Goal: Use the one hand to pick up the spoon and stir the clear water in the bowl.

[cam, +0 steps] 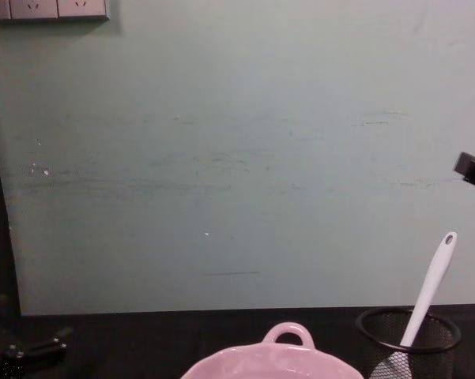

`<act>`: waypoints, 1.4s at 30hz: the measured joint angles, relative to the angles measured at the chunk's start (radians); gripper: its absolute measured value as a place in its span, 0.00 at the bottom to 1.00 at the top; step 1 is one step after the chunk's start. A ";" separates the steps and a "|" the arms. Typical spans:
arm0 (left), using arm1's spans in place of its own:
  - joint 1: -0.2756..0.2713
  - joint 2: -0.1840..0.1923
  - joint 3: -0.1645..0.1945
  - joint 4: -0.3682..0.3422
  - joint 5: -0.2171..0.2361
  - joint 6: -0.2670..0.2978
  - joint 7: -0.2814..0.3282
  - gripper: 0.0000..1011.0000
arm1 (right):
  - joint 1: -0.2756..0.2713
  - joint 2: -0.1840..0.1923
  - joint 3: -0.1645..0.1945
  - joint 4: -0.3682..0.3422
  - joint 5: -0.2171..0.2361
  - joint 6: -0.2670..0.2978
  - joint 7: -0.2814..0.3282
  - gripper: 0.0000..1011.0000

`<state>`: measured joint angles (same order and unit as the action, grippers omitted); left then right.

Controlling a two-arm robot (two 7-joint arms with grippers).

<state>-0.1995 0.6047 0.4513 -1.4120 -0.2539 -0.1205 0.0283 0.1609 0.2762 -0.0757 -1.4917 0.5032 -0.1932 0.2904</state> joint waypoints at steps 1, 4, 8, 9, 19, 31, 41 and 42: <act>0.000 0.000 0.000 0.000 0.000 0.000 0.000 1.00 | -0.003 0.008 0.009 -0.001 -0.014 -0.004 -0.005 0.99; 0.000 0.000 0.000 0.000 0.000 0.000 0.000 1.00 | -0.009 0.023 0.020 -0.001 -0.040 -0.004 -0.012 0.99; 0.000 0.000 0.000 0.000 0.000 0.000 0.000 1.00 | -0.020 0.055 0.032 0.012 -0.090 0.009 -0.014 0.99; 0.000 0.000 0.000 0.000 0.000 0.000 0.000 1.00 | -0.021 0.060 0.033 0.017 -0.098 0.013 -0.013 0.99; 0.000 0.000 0.000 0.000 0.000 0.000 0.000 1.00 | 0.005 0.086 0.008 0.125 -0.166 0.057 0.024 0.99; 0.000 0.000 0.000 0.000 0.000 0.000 0.000 1.00 | 0.101 0.072 -0.070 0.275 -0.268 0.083 0.030 0.99; 0.000 0.000 0.000 0.000 0.000 0.000 0.000 1.00 | 0.123 0.053 -0.085 0.318 -0.375 0.043 -0.038 0.99; 0.000 0.000 0.000 0.000 0.000 0.000 0.000 1.00 | 0.123 0.053 -0.084 0.318 -0.377 0.042 -0.039 0.99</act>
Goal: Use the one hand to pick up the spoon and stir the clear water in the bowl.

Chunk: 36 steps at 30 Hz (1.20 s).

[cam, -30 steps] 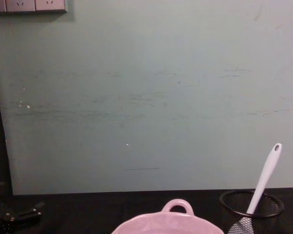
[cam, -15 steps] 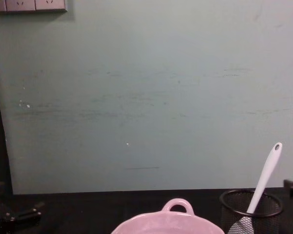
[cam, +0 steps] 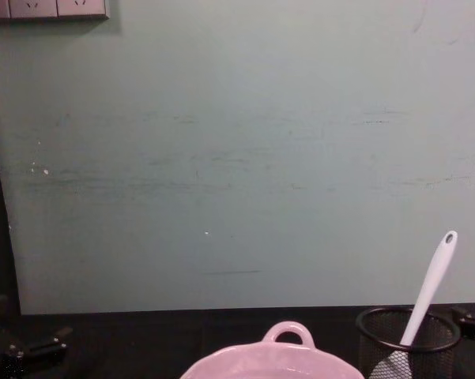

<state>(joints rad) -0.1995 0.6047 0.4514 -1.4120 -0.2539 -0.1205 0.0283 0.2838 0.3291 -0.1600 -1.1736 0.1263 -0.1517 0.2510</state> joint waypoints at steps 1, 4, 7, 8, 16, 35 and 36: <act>0.000 0.000 0.000 0.000 0.000 0.000 0.000 1.00 | 0.000 0.000 0.000 0.000 0.000 0.000 0.000 0.99; 0.000 0.000 0.000 0.000 0.000 0.000 0.000 1.00 | 0.000 0.000 0.000 0.000 0.002 0.000 0.001 0.99; 0.000 0.000 0.000 0.000 0.000 0.000 0.000 1.00 | 0.000 0.001 0.000 -0.001 0.004 0.002 0.001 0.99; 0.000 0.000 0.000 0.000 0.000 0.000 0.000 1.00 | 0.000 0.001 0.000 -0.001 0.004 0.002 0.002 0.99; 0.000 0.000 0.000 0.000 0.000 0.000 0.000 1.00 | 0.000 0.002 0.000 -0.002 0.009 0.005 0.004 0.99; 0.000 0.000 0.000 0.000 0.000 0.000 0.000 1.00 | 0.000 0.003 0.000 -0.004 0.014 0.008 0.008 0.99; 0.000 0.000 0.000 0.000 0.000 0.000 0.000 1.00 | 0.000 0.003 0.000 -0.004 0.014 0.008 0.008 0.99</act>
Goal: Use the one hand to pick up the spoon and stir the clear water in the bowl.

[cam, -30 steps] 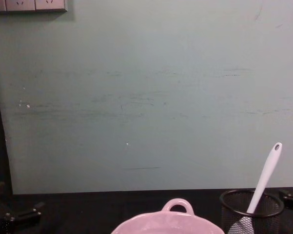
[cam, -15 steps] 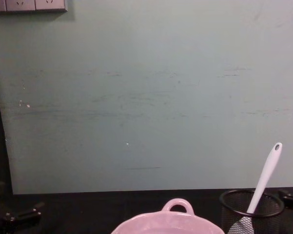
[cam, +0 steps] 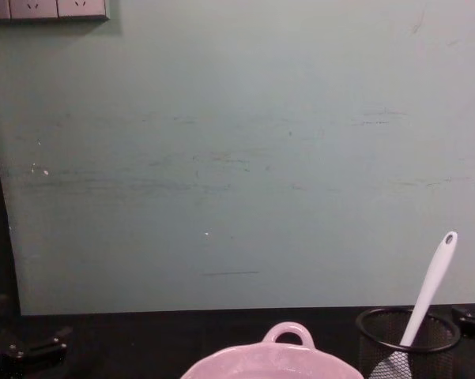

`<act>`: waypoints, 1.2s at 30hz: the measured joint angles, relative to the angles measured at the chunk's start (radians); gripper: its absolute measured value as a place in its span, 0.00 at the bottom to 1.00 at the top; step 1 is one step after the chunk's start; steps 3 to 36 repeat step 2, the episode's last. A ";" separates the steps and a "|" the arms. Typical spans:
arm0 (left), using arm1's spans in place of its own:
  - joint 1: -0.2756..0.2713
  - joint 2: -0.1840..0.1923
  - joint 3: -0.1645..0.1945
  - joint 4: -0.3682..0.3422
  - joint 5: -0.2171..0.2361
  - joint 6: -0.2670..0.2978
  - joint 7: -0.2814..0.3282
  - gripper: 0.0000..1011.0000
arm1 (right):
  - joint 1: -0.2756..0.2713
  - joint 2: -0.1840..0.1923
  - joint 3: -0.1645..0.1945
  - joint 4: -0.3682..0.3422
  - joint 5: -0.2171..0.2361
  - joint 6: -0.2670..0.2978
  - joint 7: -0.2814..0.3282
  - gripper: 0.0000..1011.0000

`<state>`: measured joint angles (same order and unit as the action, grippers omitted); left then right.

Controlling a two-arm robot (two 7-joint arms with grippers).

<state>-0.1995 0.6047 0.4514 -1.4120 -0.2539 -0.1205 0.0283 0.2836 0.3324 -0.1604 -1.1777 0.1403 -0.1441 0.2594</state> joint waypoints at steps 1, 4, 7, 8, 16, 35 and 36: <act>0.000 0.000 0.000 0.000 0.000 0.000 0.000 1.00 | 0.000 0.000 0.000 0.000 0.000 0.000 0.000 0.99; 0.000 0.000 0.000 0.000 0.000 0.000 0.000 1.00 | 0.000 0.000 0.000 0.000 0.000 0.000 0.000 0.99; 0.000 0.000 0.000 0.000 0.000 0.000 0.000 1.00 | 0.000 0.000 0.000 0.000 0.000 0.000 0.000 0.99; 0.000 0.000 0.000 0.000 0.000 0.000 0.000 1.00 | 0.000 0.000 0.000 0.000 0.000 0.000 0.000 0.99; 0.000 0.000 0.000 0.000 0.000 0.000 0.000 1.00 | 0.000 0.000 0.000 0.000 0.000 0.000 0.000 0.99; 0.000 0.000 0.000 0.000 0.000 0.000 0.000 1.00 | 0.000 0.000 0.000 0.000 0.000 0.000 0.000 0.99; 0.000 0.000 0.000 0.000 0.000 0.000 0.000 1.00 | 0.000 0.000 0.000 0.000 0.000 0.000 0.000 0.99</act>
